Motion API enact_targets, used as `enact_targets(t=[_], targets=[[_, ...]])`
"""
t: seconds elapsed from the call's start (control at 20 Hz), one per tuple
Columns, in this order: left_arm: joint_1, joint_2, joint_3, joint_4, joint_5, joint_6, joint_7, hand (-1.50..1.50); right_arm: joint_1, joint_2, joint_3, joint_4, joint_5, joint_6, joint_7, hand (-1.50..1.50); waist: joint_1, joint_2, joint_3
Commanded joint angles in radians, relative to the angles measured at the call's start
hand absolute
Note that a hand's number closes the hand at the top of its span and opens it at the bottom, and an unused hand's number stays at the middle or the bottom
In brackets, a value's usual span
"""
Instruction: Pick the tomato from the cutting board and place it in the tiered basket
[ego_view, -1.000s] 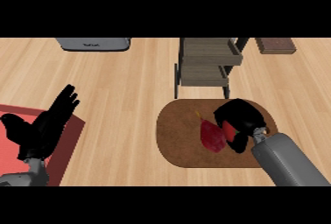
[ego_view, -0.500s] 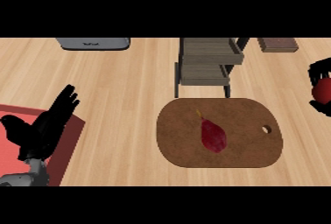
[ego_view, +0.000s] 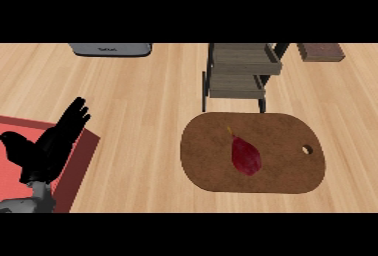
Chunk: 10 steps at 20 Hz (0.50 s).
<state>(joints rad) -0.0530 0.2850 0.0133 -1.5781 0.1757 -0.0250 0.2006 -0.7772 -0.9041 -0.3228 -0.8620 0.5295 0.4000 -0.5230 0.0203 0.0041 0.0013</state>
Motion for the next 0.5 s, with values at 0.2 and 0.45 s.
enact_targets(t=[0.2, 0.45], targets=[[0.03, -0.009, -0.015, -0.031, -0.023, -0.006, 0.014, 0.0, -0.232, -0.052, -0.052, 0.085, -0.124, 0.199, 0.039, 1.5, 0.0, -0.002, -0.002], [-0.02, -0.013, 0.009, 0.01, -0.015, -0.003, 0.031, 0.0, -0.369, -0.028, 0.003, 0.016, -0.158, 0.322, 0.213, 1.5, -0.008, -0.005, -0.003]])
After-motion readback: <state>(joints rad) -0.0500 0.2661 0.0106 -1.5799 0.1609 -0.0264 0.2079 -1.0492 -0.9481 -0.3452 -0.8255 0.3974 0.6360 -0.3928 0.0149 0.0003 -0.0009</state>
